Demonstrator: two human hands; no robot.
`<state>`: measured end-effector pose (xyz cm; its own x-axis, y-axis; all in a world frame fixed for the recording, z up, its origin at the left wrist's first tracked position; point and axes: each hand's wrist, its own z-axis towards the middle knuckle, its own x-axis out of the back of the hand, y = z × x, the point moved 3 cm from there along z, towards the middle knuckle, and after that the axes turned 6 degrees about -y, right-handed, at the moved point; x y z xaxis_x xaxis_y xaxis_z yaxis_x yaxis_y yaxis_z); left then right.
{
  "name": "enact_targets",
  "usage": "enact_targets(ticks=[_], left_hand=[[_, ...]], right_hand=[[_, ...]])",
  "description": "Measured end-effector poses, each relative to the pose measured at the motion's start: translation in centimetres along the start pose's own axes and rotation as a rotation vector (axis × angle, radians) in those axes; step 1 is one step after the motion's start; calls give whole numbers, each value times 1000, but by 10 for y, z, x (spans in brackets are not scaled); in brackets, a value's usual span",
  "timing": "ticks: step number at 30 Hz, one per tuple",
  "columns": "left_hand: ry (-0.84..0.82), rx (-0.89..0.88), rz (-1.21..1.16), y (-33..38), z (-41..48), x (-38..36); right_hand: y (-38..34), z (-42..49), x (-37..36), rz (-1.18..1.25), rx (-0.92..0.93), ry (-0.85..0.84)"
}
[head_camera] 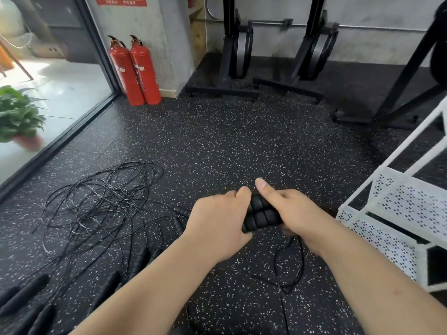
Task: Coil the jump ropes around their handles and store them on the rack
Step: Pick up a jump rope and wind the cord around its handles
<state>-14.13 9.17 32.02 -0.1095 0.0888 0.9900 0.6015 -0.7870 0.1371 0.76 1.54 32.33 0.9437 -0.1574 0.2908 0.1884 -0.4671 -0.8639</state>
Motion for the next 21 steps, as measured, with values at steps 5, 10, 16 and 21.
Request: enact_targets(ticks=[5,10,16,21], left_hand=[[5,102,-30,-19,3,5],[-94,255,-208,-40,5,7],[-172,380,-473,-58,6,7],[-179,507,-474,-74,5,7]], right_hand=[[-3,-3,12,-191,144,-12],[5,2,11,-530,236,12],[8,10,-3,-710,301,70],[-5,-2,-19,-925,399,246]])
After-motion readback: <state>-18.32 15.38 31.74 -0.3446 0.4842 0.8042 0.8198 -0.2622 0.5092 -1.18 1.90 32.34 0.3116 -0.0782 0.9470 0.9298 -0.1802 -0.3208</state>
